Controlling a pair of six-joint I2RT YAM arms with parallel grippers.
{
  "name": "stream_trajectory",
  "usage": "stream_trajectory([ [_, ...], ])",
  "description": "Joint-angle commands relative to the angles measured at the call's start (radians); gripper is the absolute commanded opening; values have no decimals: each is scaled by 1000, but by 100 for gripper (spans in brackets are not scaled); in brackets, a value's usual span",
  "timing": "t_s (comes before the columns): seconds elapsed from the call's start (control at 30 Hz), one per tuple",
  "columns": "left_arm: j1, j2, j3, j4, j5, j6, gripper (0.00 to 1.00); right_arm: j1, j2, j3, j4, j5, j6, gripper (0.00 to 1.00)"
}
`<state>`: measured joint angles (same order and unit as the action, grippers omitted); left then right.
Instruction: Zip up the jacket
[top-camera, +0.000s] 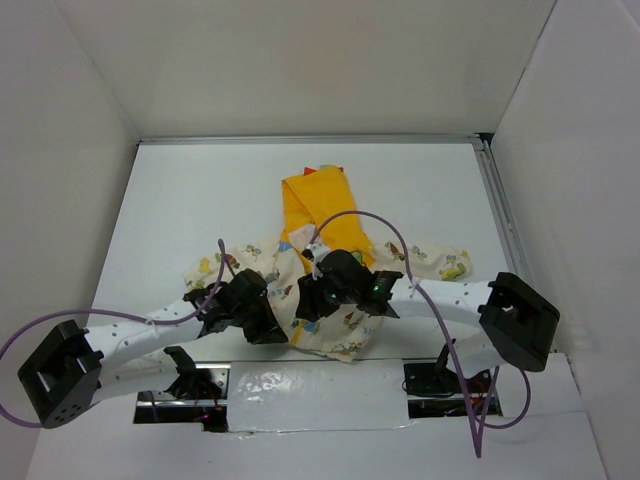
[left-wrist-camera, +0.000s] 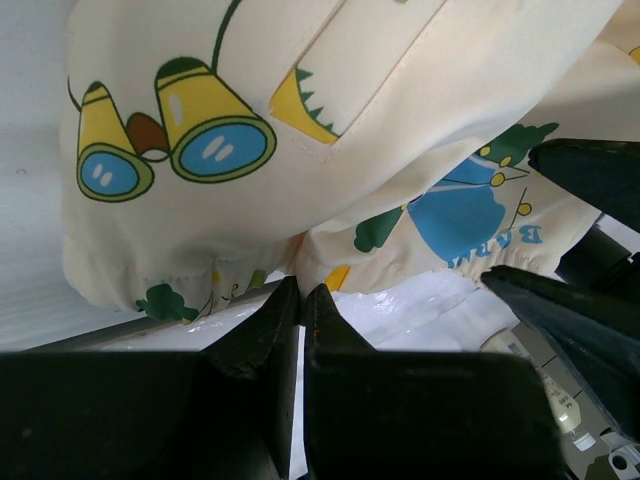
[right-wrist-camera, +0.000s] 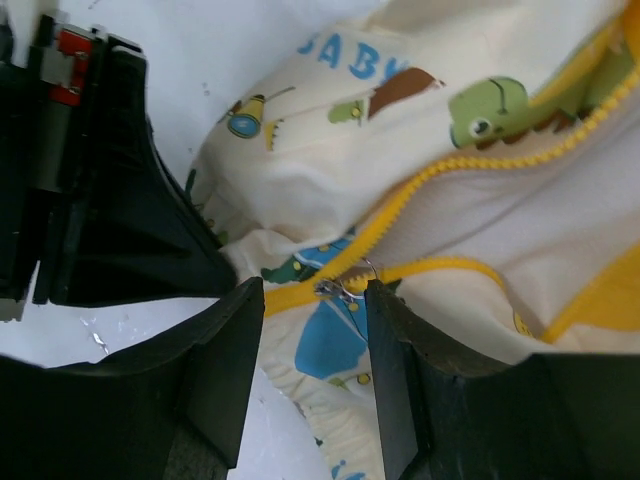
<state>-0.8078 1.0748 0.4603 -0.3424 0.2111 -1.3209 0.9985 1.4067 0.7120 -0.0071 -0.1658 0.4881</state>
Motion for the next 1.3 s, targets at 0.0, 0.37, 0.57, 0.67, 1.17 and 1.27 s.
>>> stream_trajectory([
  [0.0, -8, 1, 17, -12, -2, -14, 0, -4, 31, 4, 120, -72, -49, 53],
  [0.37, -11, -65, 17, -53, -50, -20, 0, -46, 98, -3, 137, -93, -100, 58],
  [0.57, -13, -59, 24, -64, -59, -29, 0, -47, 150, 15, 168, -192, -137, 59],
  [0.67, -13, -56, 32, -73, -68, -29, 0, -47, 164, 21, 156, -218, -148, 57],
  [1.17, -13, -111, 92, -145, -151, -23, 0, -58, 175, 24, 202, -377, -118, 42],
  [1.27, -13, -134, 121, -148, -177, 12, 0, -73, 124, 9, 255, -386, -73, 37],
])
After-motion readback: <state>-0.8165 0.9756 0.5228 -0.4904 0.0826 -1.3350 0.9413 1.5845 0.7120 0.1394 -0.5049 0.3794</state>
